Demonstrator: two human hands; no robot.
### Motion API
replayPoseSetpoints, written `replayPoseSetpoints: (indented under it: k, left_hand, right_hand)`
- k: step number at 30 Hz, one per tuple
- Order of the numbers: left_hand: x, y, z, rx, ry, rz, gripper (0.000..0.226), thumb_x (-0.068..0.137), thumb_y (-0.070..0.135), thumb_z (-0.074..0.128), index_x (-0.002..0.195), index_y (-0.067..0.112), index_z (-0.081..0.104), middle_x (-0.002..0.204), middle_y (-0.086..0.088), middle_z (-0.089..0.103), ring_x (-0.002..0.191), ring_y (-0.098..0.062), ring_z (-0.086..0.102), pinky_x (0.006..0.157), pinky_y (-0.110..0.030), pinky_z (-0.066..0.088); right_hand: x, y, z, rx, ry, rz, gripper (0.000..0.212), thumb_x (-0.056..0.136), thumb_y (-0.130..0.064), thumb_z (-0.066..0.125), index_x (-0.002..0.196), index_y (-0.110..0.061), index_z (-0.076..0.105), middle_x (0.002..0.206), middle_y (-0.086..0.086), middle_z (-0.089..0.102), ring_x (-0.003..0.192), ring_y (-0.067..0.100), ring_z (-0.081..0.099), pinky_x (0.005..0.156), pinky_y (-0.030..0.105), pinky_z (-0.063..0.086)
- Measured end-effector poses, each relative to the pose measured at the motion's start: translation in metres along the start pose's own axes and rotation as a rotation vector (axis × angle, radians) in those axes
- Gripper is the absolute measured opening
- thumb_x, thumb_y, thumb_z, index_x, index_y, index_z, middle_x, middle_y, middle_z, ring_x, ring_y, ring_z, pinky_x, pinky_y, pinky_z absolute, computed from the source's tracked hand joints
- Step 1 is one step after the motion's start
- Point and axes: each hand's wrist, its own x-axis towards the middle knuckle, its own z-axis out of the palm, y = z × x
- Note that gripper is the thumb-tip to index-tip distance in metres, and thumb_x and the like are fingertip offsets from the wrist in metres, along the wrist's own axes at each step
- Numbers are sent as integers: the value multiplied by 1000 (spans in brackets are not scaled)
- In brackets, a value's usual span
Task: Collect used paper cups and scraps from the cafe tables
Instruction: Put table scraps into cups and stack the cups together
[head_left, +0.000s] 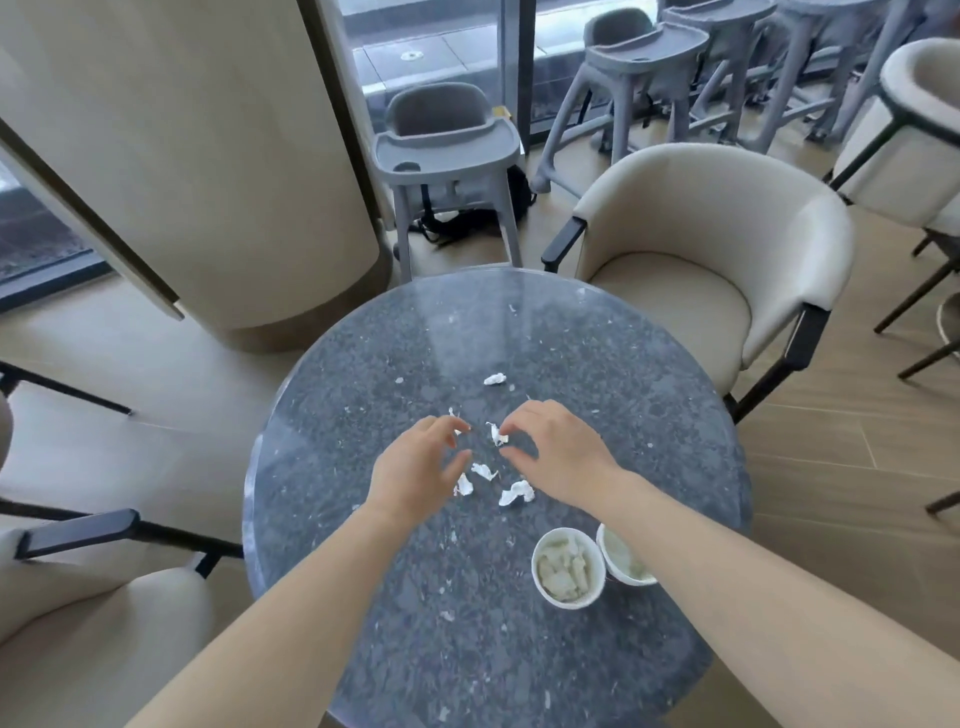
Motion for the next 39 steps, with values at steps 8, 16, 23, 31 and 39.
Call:
replayPoseSetpoints:
  k: [8, 16, 23, 31, 39]
  left_hand:
    - [34, -17, 11, 13, -94, -142, 30, 88, 36, 56, 116, 30, 53, 112, 8, 50, 91, -14, 56, 71, -33, 51]
    - [66, -25, 39, 58, -220, -300, 40, 87, 30, 59, 125, 22, 48, 130, 1, 40, 112, -19, 49, 83, -38, 51]
    - [84, -22, 70, 114, -297, -339, 64, 88, 29, 58, 143, 24, 26, 152, 2, 17, 131, -22, 34, 94, -41, 46]
    - [52, -19, 95, 82, -287, -307, 55, 91, 34, 53, 140, 17, 35, 146, 4, 28, 132, -18, 29, 100, -36, 43]
    - [27, -16, 92, 110, -296, -330, 43, 87, 34, 59, 127, 25, 47, 137, 3, 34, 121, -20, 38, 87, -39, 49]
  right_hand:
    - [51, 36, 8, -33, -152, -1, 25, 86, -27, 59, 110, -19, 56, 121, -2, 48, 112, 19, 44, 88, 36, 45]
    - [106, 87, 26, -154, -374, -69, 76, 73, -48, 69, 136, -24, 34, 143, -2, 25, 131, 22, 20, 102, 41, 37]
    - [131, 112, 56, -204, -535, -111, 102, 63, -55, 75, 142, -27, 18, 152, -1, -2, 138, 27, 3, 106, 48, 30]
    - [109, 119, 81, -122, -514, -228, 92, 67, -49, 74, 141, -22, 26, 144, -3, 25, 131, 22, 20, 102, 41, 36]
    - [82, 106, 91, -46, -508, -252, 28, 88, -19, 58, 116, -17, 55, 114, 3, 43, 99, 22, 42, 79, 32, 44]
